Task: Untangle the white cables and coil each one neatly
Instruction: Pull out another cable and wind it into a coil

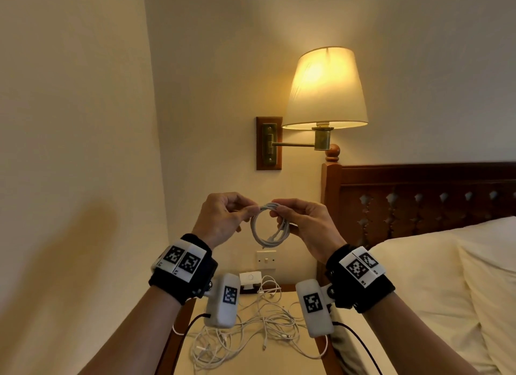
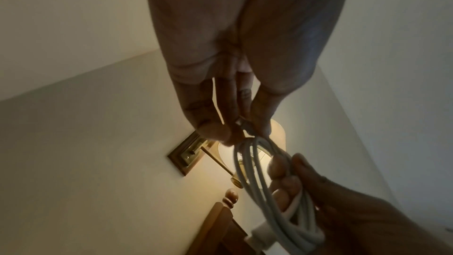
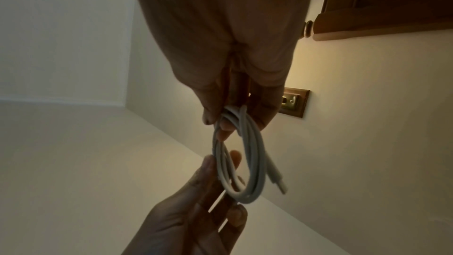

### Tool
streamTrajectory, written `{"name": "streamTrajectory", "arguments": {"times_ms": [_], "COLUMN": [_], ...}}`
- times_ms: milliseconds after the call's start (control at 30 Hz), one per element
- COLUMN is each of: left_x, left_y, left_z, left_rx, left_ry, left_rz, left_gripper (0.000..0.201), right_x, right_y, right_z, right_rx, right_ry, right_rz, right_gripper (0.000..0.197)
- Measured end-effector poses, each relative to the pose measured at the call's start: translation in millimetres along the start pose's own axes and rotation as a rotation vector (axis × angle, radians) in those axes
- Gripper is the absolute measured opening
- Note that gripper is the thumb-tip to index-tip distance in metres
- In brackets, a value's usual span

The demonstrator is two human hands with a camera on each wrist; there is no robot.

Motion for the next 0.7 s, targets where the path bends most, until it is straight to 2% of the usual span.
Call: {"name": "streamTrajectory", "arguments": {"times_ms": [200,433,500,633,700], "left_x": [10,11,12,2,-3], "left_y": [2,0,1,6,9], "left_z": [-11,1,3,9,10], "left_rx": [0.100,-0.096,-0.161,-0.255,-0.278], "left_ry": [0.043,0.235,0.204,-0.010,-0.043], "left_rz": [0.111,0.103,0.078,-0.089,-0.143], "left_gripper": [0.010,0.011,0.015,0.013,0.012], "right_x": [-2,2,0,-7,-9], "right_y": [-3,-5,-4,1,4], "right_z": [-4,-17,-22,-31,-31], "right_rx": [0.022,0.091,0.117,0.195,0.200], "right_ry": [-0.023,-0.121,-0.145,-0.194,-0.176], "right_rz": [-0.043,-0.062,-0.080,-0.114,-0.101], "right_gripper": [0.020,0.023,0.023,0.025,0.026]}}
Point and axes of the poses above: each hand's wrist, its own y-axis away from the middle knuckle, its own z-axis out of the back of the hand, x = y × z, the point moved 9 cm from there along -y, towards the middle knuckle, and after that the axes turned 8 degrees about y, right-handed, at the moved point
